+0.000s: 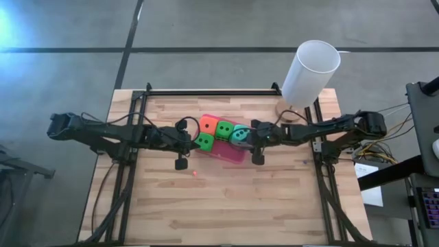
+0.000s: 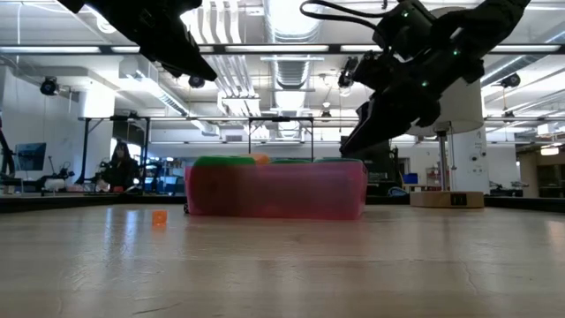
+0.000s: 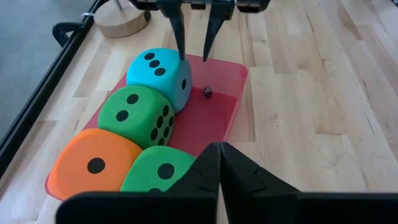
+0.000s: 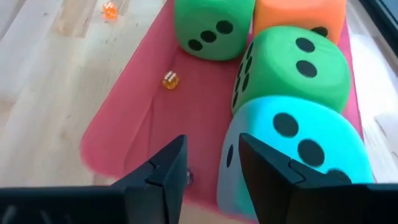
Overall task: Pick & Place Dice
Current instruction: Put the small orange die into the pink bin
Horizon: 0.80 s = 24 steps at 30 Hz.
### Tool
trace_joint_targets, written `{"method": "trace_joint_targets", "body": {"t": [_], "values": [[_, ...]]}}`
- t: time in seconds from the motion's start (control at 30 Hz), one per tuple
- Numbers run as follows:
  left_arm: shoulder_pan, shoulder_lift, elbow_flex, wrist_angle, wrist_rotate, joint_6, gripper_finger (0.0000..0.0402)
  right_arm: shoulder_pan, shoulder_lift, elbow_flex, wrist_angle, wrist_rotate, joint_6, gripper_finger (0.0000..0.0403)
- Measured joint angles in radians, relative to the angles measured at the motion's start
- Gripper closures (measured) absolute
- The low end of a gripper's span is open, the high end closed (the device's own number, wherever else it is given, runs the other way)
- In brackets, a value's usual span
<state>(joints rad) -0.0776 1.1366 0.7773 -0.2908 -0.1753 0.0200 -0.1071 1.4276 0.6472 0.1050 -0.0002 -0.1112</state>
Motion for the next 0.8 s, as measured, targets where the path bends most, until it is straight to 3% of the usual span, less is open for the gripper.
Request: {"method": "trace_joint_targets", "body": {"t": [0.27,0.5,0.8], "values": [[0.0,0.0,0.0,-0.001,0.0,0.001,0.0391,0.058,-0.147,0.096,-0.399,0.001,0.081,0.0282],[0.0,0.0,0.0,-0.001,0.0,0.001,0.0391,0.153,-0.218,0.128,-0.554,0.001,0.186,0.0313],[0.0,0.0,0.0,-0.007,0.0,0.001,0.0391,0.24,-0.255,0.137,-0.801,0.005,0.54,0.0355]]}}
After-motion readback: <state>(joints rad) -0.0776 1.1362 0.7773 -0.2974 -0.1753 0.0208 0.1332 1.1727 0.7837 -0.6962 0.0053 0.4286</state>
